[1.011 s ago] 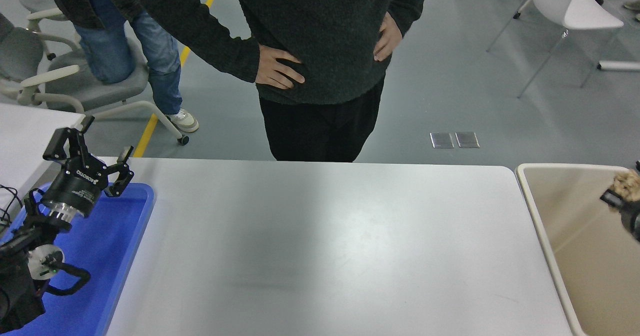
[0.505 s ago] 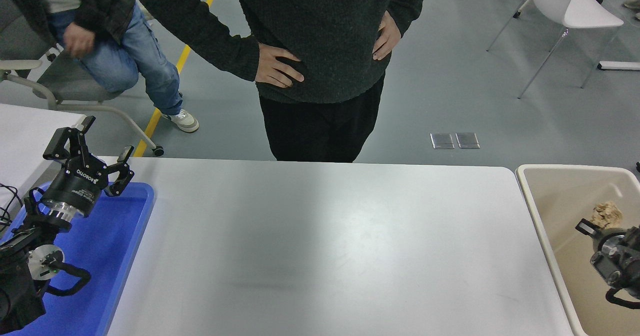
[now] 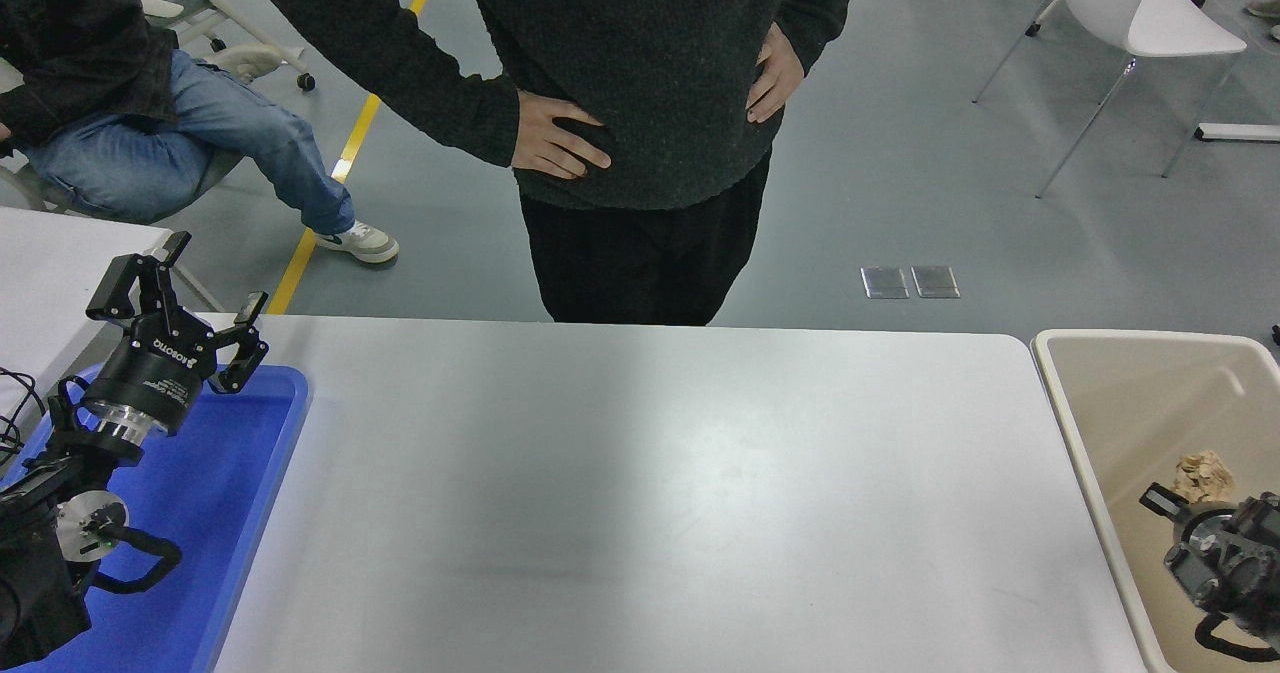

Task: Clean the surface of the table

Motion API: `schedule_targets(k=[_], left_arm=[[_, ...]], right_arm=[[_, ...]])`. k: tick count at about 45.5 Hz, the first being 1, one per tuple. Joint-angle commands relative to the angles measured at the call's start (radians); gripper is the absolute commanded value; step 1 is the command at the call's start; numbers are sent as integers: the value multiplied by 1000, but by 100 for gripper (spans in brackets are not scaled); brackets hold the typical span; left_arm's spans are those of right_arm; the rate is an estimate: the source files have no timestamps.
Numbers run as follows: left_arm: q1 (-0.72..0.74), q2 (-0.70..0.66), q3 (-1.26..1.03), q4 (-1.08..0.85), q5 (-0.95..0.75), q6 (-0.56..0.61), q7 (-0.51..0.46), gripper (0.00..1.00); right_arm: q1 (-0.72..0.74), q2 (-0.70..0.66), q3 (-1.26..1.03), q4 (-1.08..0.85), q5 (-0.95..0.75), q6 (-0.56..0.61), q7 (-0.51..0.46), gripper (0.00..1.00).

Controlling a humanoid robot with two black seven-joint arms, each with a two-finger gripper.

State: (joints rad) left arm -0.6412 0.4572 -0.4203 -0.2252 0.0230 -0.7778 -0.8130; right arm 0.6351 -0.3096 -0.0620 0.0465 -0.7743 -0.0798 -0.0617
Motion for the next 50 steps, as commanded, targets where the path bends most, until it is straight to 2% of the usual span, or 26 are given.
schedule_targets(k=[1,9,29,40,50], left_arm=[[0,0,0,0,0,0,0,100],[0,0,0,0,0,0,0,100],[0,0,0,0,0,0,0,100],[0,1,0,1,0,0,0,100],[0,1,0,0,0,0,0,100]], right_arm=[[0,4,2,3,76,-11,2,100],[8,-2,-9,3,179,-9,2,100],[55,-45,11,44,193,-3,2,100],[101,-230,33,298,337,-9,5,100],[114,-419,238,611,380,0,11,100]])
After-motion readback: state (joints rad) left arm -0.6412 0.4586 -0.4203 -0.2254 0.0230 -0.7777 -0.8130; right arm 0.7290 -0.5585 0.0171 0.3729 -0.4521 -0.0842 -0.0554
